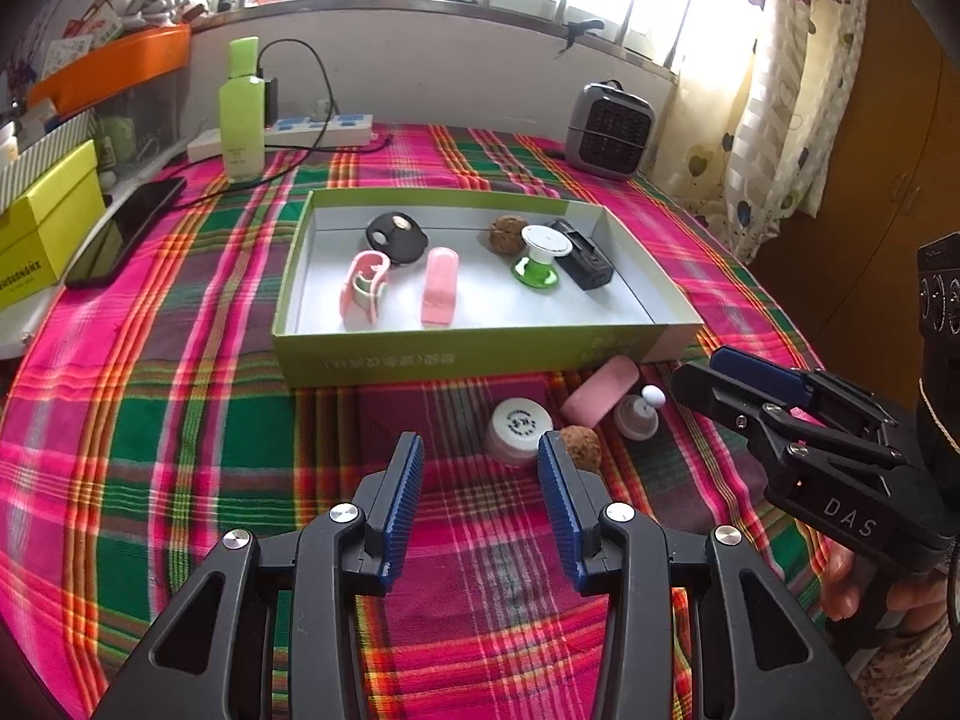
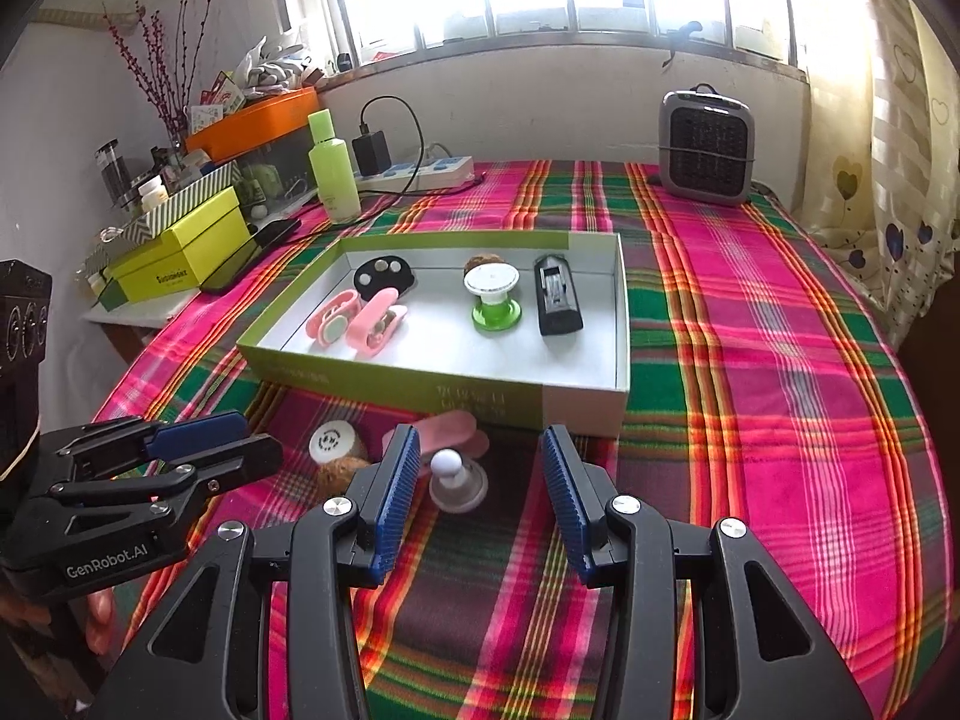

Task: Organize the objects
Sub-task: 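Withdraw both open tools from the box toward the remaining objects, then close the left tool on the walnut while the right approaches the white knob, then grasp the white knob on grey base with the right tool while the left holds the walnut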

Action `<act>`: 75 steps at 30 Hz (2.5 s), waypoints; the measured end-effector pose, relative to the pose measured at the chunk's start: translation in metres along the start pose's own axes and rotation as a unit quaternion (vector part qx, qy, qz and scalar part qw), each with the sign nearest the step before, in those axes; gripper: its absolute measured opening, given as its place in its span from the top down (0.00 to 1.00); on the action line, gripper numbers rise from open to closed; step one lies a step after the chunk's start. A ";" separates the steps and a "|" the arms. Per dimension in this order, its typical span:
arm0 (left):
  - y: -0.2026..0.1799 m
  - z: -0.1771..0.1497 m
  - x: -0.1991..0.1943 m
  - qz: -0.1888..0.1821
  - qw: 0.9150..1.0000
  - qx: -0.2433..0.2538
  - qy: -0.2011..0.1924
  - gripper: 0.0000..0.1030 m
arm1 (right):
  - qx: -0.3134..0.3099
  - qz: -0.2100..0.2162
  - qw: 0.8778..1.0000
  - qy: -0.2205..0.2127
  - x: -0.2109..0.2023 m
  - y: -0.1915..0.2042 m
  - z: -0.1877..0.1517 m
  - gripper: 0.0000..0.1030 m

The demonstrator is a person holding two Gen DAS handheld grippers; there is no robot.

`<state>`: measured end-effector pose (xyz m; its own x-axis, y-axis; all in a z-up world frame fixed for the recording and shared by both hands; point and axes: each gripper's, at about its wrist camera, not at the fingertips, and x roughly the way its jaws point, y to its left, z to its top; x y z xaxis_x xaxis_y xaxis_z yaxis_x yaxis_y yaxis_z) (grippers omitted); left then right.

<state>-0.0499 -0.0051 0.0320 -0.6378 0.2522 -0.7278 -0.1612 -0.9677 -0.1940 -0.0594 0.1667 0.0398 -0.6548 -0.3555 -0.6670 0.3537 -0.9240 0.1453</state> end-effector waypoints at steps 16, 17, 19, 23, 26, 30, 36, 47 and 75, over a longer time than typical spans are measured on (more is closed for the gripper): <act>-0.027 -0.006 0.016 -0.024 0.999 0.027 0.020 0.63 | 0.021 -0.009 1.000 0.011 -0.008 -0.014 -0.019 0.57; -0.028 -0.006 0.018 -0.022 0.999 0.027 0.021 0.63 | 0.024 -0.009 1.000 0.012 -0.008 -0.016 -0.020 0.57; -0.029 -0.006 0.022 -0.019 0.999 0.025 0.025 0.63 | 0.029 -0.008 0.999 0.013 -0.009 -0.019 -0.021 0.57; -0.033 -0.006 0.027 -0.013 0.999 0.026 0.026 0.63 | 0.032 -0.006 0.999 0.014 -0.010 -0.020 -0.023 0.57; -0.034 -0.004 0.030 -0.008 0.999 0.021 0.026 0.63 | 0.032 -0.004 0.999 0.015 -0.010 -0.020 -0.024 0.57; -0.036 -0.004 0.035 0.000 0.999 0.019 0.032 0.63 | 0.032 -0.002 0.999 0.018 -0.008 -0.020 -0.024 0.57; -0.033 -0.001 0.037 0.001 0.999 0.006 0.033 0.63 | 0.028 -0.001 0.999 0.022 -0.005 -0.017 -0.024 0.57; -0.025 0.000 0.036 0.005 1.000 -0.010 0.027 0.74 | 0.024 -0.002 0.999 0.026 -0.003 -0.013 -0.025 0.57; 0.006 -0.012 0.020 0.020 0.999 -0.026 0.020 0.74 | -0.051 -0.015 0.996 0.069 0.033 0.014 -0.010 0.57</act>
<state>-0.0540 -0.0058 0.0082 -0.6121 0.2138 -0.7613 -0.0956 -0.9757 -0.1971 -0.0688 0.1433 0.0123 -0.5700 -0.2991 -0.7652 0.4069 -0.9119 0.0533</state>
